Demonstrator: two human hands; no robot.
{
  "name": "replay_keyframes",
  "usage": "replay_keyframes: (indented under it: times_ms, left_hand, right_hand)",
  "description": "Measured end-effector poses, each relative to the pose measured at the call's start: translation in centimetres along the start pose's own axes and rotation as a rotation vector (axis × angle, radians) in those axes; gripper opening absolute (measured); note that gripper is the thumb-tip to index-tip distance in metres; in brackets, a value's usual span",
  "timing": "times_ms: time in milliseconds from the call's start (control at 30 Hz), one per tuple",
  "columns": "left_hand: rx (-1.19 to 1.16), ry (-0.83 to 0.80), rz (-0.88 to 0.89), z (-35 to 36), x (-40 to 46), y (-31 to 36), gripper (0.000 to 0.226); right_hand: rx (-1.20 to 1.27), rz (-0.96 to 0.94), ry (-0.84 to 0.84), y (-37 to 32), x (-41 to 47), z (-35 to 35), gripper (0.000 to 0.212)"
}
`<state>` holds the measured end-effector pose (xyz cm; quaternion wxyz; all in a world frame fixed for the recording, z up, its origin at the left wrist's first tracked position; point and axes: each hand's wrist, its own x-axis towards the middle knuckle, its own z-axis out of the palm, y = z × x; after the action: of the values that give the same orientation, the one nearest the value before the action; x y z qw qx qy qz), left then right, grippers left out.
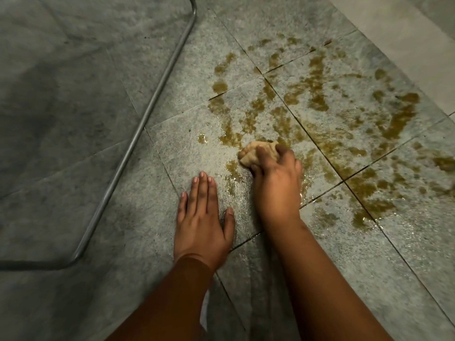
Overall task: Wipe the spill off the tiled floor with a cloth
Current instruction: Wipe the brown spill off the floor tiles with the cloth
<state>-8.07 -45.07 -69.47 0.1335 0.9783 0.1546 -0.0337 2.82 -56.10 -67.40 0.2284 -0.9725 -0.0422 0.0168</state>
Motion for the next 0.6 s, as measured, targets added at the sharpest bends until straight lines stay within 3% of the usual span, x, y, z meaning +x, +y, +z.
replay_keyframes:
  times_ms: [267, 600]
  left_hand:
    - [0.011, -0.015, 0.0, 0.1, 0.0, -0.1, 0.072]
    - [0.051, -0.06, 0.004, -0.2, 0.1, -0.2, 0.082]
  right_hand:
    - [0.114, -0.129, -0.137, 1.1, -7.1, -1.9, 0.042]
    - [0.074, -0.252, -0.144, -1.6, 0.4, -0.4, 0.038]
